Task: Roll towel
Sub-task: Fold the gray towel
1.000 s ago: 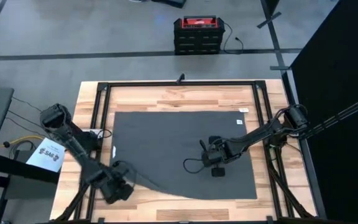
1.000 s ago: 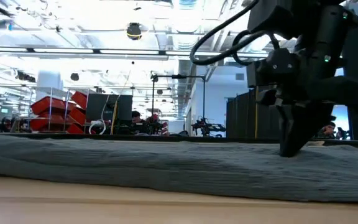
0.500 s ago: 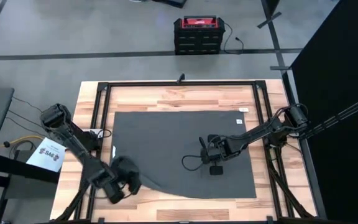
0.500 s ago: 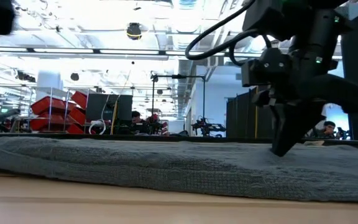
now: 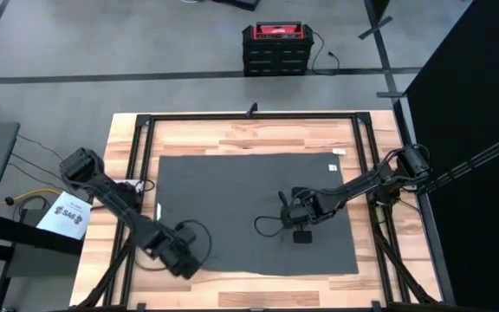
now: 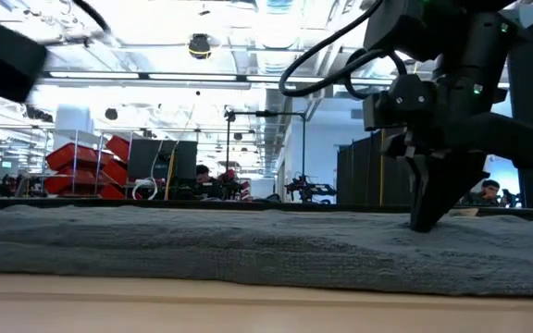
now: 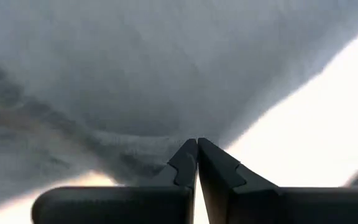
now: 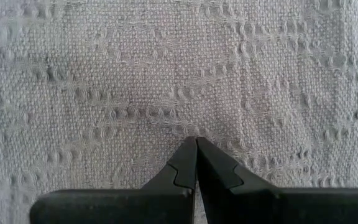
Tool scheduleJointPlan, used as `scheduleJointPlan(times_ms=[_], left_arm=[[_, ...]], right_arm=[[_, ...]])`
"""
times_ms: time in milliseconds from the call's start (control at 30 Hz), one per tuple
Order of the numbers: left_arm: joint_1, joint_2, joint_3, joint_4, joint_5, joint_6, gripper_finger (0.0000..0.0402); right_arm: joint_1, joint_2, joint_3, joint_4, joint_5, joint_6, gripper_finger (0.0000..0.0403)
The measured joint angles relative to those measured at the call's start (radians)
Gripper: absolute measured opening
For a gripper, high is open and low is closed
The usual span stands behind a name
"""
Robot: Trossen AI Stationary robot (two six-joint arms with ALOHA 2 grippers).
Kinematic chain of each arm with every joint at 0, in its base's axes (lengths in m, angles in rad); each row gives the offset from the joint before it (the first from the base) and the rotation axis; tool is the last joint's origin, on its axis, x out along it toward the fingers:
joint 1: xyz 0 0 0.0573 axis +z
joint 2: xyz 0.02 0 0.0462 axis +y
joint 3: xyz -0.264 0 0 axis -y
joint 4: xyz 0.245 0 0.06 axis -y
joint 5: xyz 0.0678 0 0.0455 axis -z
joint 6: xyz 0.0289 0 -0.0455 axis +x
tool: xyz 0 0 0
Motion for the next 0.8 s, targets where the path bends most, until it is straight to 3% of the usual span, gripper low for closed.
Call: scheduleJointPlan(times_ms=[133, 267, 467, 533, 600, 800], left_arm=[[-0.125, 0.000, 0.031, -0.003, -0.007, -0.194, 0.0000], [-0.235, 0.000, 0.053, -0.007, -0.119, -0.295, 0.0000], [-0.251, -0.001, 0.119, -0.003, -0.503, -0.094, 0.0000], [-0.195, 0.004, 0.120, -0.021, -0.549, -0.011, 0.0000], [-0.106, 0.040, 0.118, -0.054, -0.472, 0.065, 0.0000], [0.120, 0.192, 0.117, -0.186, -0.070, 0.162, 0.0000]], right_arm=[[0.002, 0.000, 0.000, -0.001, 0.000, 0.012, 0.0000], [0.011, 0.000, 0.000, -0.001, 0.004, 0.016, 0.0000], [0.000, 0.000, 0.000, 0.002, 0.002, 0.016, 0.0000], [-0.006, 0.000, 0.000, 0.005, 0.000, 0.016, 0.0000], [-0.011, 0.000, 0.000, 0.006, -0.003, 0.015, 0.0000], [-0.009, 0.000, 0.000, 0.006, -0.001, 0.015, 0.0000]])
